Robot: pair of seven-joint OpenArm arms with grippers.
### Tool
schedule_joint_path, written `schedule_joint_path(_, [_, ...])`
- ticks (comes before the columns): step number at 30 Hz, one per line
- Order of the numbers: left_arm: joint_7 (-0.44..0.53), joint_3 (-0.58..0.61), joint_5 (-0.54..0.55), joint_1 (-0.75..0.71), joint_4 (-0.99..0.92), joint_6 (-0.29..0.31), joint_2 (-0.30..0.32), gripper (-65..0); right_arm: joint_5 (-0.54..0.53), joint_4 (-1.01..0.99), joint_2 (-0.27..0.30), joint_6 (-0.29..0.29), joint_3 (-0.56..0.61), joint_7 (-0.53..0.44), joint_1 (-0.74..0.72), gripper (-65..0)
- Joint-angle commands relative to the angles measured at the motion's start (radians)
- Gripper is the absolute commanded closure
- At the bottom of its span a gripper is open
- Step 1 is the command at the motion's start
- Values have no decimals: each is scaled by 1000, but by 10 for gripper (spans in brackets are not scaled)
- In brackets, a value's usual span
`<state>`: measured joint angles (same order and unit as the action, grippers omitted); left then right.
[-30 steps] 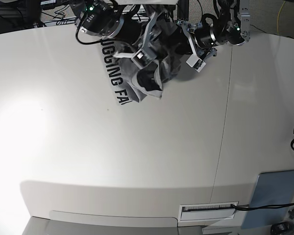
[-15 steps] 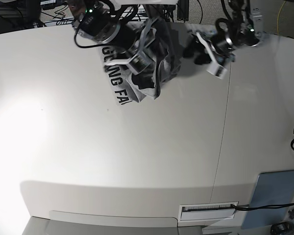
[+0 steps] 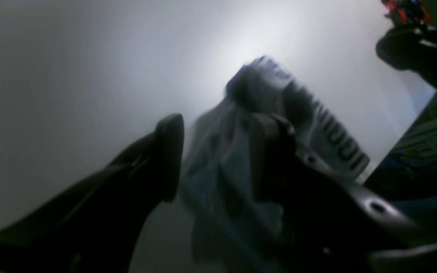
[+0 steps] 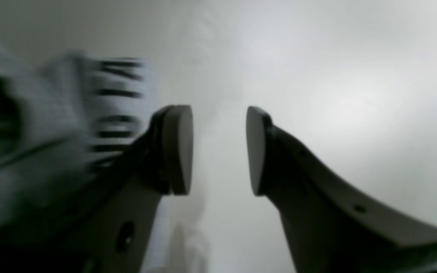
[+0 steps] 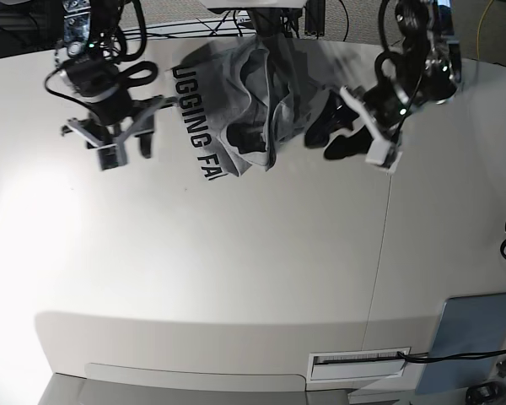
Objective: Fold the T-shirt properly
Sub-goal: 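Release the folded shirt and raise both grippers away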
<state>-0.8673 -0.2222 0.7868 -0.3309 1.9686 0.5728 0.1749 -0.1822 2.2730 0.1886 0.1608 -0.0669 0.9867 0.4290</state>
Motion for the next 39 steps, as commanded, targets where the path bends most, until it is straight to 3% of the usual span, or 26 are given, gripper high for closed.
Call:
schedule_joint_path(1, [22,24,21,22,19,-1,5,-285,0,18,5,0,-29,-22,7,-234])
schedule_joint_path(5, [7,151,-48,74,19,-13,5,-285,0,18,5,0,-118,-22,37,-234])
schedule_joint_path(10, [16,313,-237,100,19,-142,5,-285,0,18,5,0,-186,-18,58,-234])
schedule_joint_path(16, [32,438,-417,98,12,-270,5,-280,0,18,5,0,-189,-18,58,-234])
schedule_joint_path(18, [49,457,-472,98,10,-332,5,-202,0,17,5,0,-190,-16,58,-234])
schedule_joint_path(20, [67,447,-501,98,15,-387,6,-73,0,18,5,0,-190,-15,58,-234])
schedule_joint_path(22, [73,406,-507,98,32,-420,6,-51,0,18,5,0,-190,-15,58,-234])
schedule_joint_path(25, [38,306,-507,97,55,-397,6,-52,0,17,5,0,-189,-16,58,-234])
schedule_joint_path(30, [-4,149,-467,58,55,-278,6,-52,0,17,5,1,-190,-19,58,-234])
schedule_joint_path(39, [37,32,-443,-25,55,-275,96,-58,-1,18,5,0,-189,-23,58,-234])
